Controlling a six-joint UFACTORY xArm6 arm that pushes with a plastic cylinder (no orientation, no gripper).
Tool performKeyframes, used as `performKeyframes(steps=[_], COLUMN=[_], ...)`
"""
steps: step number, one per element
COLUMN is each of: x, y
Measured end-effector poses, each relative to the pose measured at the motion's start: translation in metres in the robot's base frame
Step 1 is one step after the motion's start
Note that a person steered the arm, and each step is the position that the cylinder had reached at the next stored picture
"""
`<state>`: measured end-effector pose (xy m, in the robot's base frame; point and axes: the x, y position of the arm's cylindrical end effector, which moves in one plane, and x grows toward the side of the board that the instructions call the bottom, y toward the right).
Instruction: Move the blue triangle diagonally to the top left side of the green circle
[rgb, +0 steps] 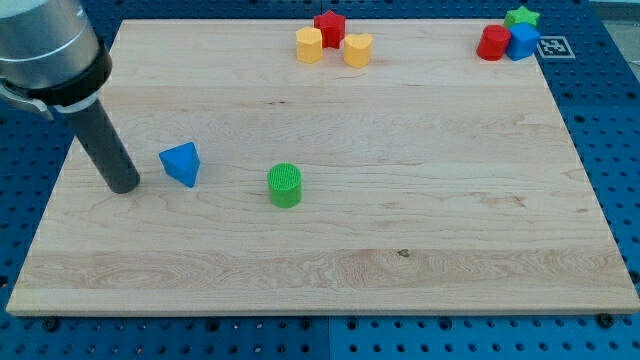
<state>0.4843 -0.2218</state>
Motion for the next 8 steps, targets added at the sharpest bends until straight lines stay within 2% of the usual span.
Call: performKeyframes(steps=[1,3,5,8], x=[-0.024,0.018,-0.002,-0.001], y=[0.031,0.071,0.138,0.117])
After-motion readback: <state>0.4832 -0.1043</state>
